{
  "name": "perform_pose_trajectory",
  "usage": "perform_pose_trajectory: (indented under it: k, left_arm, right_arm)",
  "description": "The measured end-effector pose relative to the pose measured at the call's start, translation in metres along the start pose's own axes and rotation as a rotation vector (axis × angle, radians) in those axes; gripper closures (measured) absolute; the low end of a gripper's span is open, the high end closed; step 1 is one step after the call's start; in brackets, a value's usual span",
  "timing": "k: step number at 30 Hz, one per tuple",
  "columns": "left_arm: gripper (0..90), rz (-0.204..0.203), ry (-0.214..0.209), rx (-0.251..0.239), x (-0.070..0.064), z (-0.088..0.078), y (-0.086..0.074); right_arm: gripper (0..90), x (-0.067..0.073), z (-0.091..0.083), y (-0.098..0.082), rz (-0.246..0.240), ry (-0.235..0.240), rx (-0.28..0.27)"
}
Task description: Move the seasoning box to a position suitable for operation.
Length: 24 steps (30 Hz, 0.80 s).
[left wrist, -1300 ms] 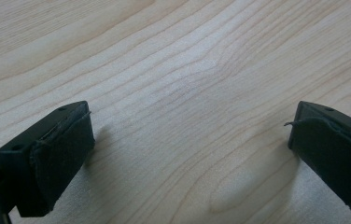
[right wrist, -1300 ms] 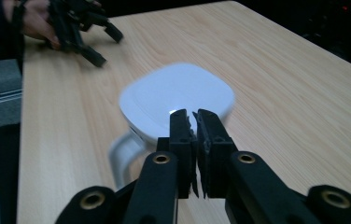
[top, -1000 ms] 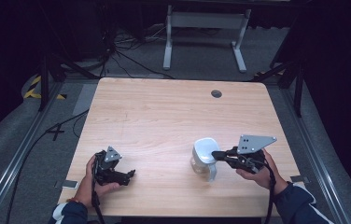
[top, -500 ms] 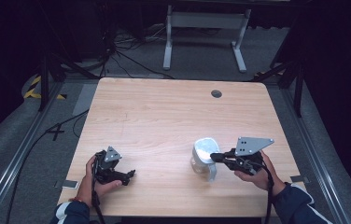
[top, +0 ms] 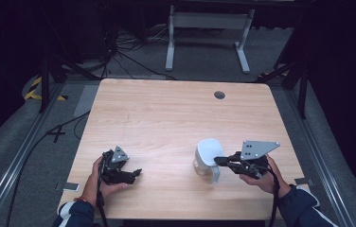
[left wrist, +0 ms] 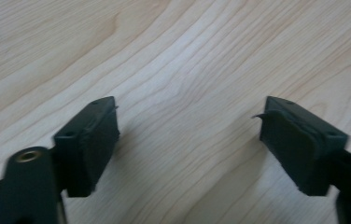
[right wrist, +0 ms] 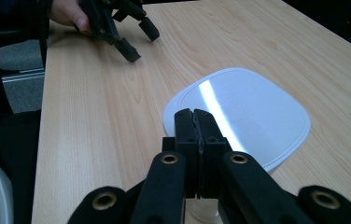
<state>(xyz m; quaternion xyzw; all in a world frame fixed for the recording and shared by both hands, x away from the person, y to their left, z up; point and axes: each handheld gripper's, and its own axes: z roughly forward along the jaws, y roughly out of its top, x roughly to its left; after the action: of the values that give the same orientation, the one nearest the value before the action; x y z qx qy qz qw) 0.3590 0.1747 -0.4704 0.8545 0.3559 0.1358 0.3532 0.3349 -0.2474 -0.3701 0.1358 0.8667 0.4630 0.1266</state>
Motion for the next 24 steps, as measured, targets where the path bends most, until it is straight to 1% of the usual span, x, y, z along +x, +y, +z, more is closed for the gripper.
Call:
perform_pose_trajectory:
  k: [1,2,3,4,5,6,7,8,10,11,12,14,15,17,19,20,21,22,23,24]
  left_arm:
    - [29.7,0.000,0.000,0.000,0.000,0.000,0.000]
    - [29.7,0.002,-0.002,-0.008,-0.002,0.000,0.004]
    - [26.9,0.011,0.002,-0.020,-0.003,0.001,0.007]
    - [26.8,0.011,-0.001,-0.027,-0.004,0.001,0.011]
    - [27.5,0.008,-0.013,-0.033,-0.006,0.002,0.015]
    - [27.6,0.015,-0.024,-0.047,-0.007,0.003,0.019]
    - [27.8,0.023,-0.031,-0.058,-0.010,0.004,0.025]
    - [29.0,0.043,-0.034,-0.076,-0.015,0.004,0.032]
    - [31.3,0.067,-0.045,-0.103,-0.021,0.006,0.043]
    - [31.3,0.072,-0.050,-0.121,-0.025,0.006,0.049]
    - [31.5,0.095,-0.064,-0.139,-0.030,0.007,0.059]
    - [31.5,0.102,-0.084,-0.161,-0.037,0.010,0.071]
    - [31.5,0.118,-0.091,-0.174,-0.044,0.013,0.079]
    - [32.4,0.136,-0.099,-0.181,-0.052,0.018,0.089]
    - [33.1,0.160,-0.098,-0.187,-0.059,0.022,0.097]
    - [33.9,0.160,-0.098,-0.187,-0.059,0.022,0.097]
    - [33.9,0.172,-0.098,-0.189,-0.061,0.023,0.101]
    - [34.2,0.174,-0.094,-0.179,-0.064,0.026,0.104]
    - [34.3,0.180,-0.083,-0.182,-0.065,0.027,0.106]
    - [34.3,0.177,-0.086,-0.183,-0.066,0.028,0.109]
  right_arm:
    - [89.7,0.000,0.000,0.000,0.000,0.000,0.000]
    - [89.6,0.000,0.000,0.000,-0.001,0.001,-0.001]
    - [89.7,0.000,0.000,0.000,-0.003,0.001,-0.001]
    - [89.7,0.000,-0.001,-0.001,-0.004,0.001,0.000]
    - [89.7,0.000,-0.001,-0.001,-0.004,0.000,-0.001]
    - [89.7,0.000,-0.001,-0.001,-0.003,0.001,-0.002]
    - [89.7,0.000,-0.001,-0.001,-0.004,0.002,-0.002]
    - [89.7,0.000,-0.001,-0.001,-0.005,0.003,-0.002]
    - [89.7,0.000,-0.002,-0.001,-0.009,0.005,-0.004]
    - [89.6,0.000,-0.002,-0.002,-0.005,0.006,-0.002]
    - [89.6,0.000,-0.002,-0.002,-0.007,0.005,-0.002]
    - [89.6,0.000,-0.002,-0.002,-0.008,0.008,-0.003]
    - [89.6,0.000,-0.002,-0.002,-0.007,0.010,-0.005]
    - [89.6,0.000,-0.002,-0.003,-0.006,0.018,-0.008]
    - [89.6,0.000,-0.003,-0.003,-0.010,0.016,-0.005]
    - [89.6,0.000,-0.003,-0.003,-0.010,0.016,-0.005]
    - [89.6,0.001,-0.003,-0.003,-0.011,0.016,-0.004]
    - [89.6,0.001,-0.004,-0.003,-0.012,0.018,-0.003]
    - [89.6,0.001,-0.004,-0.004,-0.014,0.020,-0.002]
    - [89.6,0.001,-0.004,-0.004,-0.012,0.021,-0.005]
